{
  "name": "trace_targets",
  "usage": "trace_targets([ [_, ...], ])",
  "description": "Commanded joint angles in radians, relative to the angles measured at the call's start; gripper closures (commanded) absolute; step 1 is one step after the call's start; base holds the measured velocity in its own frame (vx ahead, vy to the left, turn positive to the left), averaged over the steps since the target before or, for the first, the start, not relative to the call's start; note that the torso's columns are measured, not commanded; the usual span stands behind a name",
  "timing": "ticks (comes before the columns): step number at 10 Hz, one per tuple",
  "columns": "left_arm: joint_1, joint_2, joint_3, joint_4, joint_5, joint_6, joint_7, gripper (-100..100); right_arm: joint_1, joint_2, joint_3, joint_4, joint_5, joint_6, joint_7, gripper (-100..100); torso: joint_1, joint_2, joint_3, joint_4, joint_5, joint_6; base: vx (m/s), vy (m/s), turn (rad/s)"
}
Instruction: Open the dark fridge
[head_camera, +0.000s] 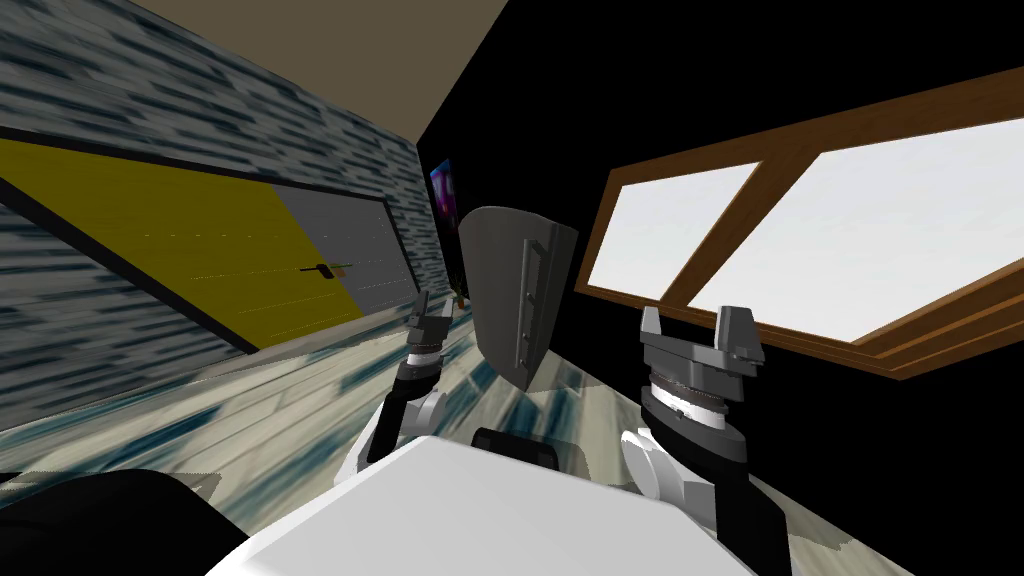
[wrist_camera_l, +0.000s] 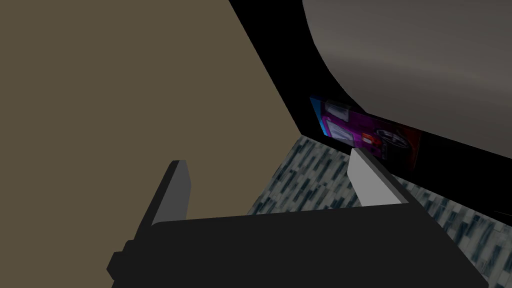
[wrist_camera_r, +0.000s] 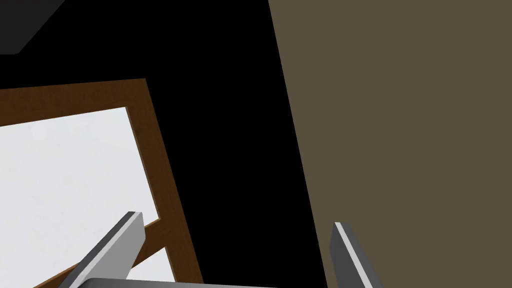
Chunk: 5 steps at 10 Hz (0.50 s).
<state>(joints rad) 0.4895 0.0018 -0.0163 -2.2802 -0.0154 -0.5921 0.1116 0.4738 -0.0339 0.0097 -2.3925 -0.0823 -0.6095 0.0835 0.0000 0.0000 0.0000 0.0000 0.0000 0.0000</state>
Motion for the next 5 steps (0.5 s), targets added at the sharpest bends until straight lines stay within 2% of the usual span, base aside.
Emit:
trace_targets([
  [1,0.0,0.0,0.0,0.0,0.0,0.0,0.0,0,0.0,0.0,0.0,0.0,0.0,0.0,0.0,0,0.0,0.04,-0.082,0.041,0.0,0.0,0.0,0.0,0.0],
  [5,0.0,0.0,0.0,0.0,0.0,0.0,0.0,0,0.0,0.0,0.0,0.0,0.0,0.0,0.0,0,0.0,0.322,-0.644,0.322,0.0,0.0,0.0,0.0,0.0],
])
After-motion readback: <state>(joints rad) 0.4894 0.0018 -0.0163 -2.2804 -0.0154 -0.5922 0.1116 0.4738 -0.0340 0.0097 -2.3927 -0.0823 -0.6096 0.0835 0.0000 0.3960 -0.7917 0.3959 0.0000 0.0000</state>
